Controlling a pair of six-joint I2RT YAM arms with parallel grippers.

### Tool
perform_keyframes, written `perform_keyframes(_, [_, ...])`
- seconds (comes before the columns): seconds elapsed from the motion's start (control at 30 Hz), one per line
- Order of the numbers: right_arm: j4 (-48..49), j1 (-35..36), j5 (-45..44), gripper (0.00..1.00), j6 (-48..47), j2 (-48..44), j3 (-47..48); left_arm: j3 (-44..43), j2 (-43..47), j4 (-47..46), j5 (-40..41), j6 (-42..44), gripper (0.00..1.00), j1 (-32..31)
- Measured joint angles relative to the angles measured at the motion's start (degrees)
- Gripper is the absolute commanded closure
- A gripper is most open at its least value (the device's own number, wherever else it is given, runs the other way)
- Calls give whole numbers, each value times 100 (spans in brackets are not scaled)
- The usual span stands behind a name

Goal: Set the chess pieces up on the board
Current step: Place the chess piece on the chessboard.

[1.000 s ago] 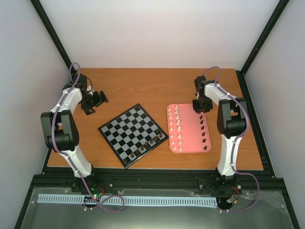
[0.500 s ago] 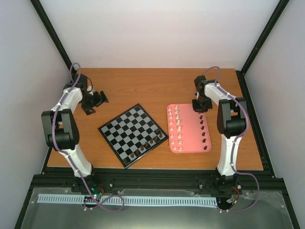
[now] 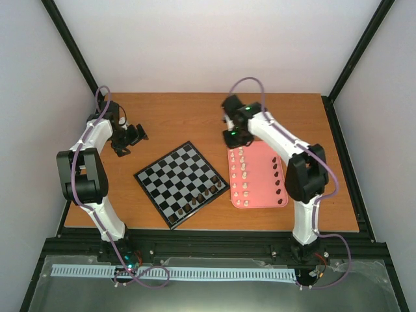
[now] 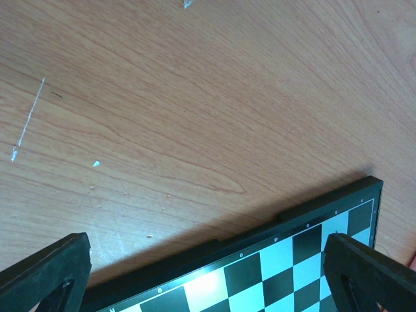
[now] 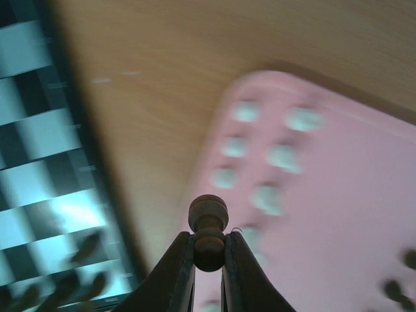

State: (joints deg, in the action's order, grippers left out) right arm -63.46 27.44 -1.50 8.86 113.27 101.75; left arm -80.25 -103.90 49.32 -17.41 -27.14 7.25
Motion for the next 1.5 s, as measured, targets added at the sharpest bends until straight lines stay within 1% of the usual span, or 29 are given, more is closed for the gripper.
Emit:
perform_keyframes(0.07, [-68, 619, 118, 97, 90, 87, 243, 0, 0, 0, 0, 0, 0, 0])
perform_keyframes(0.2, [-142, 1593, 284, 97, 216, 415, 605, 0, 0, 0, 0, 0, 0, 0])
perform_keyframes(0.37, [-155, 2186, 535, 97, 337, 553, 369, 20, 33, -11, -4, 0, 0, 0])
perform_keyframes(0.5, [-175, 2308, 595, 97, 446, 553, 116, 81, 138, -13, -15, 0, 0, 0])
perform_keyframes(0.9, [-205, 2330, 535, 97, 579, 555, -369, 90, 238, -31, -20, 0, 0, 0])
perform_keyframes(1.17, [-214, 2363, 518, 97, 579, 608, -389, 103, 240, -46, -20, 0, 0, 0])
perform_keyframes(1.5, [-293, 2367, 428, 96, 577, 907, -317, 103, 240, -46, -22, -2, 0, 0])
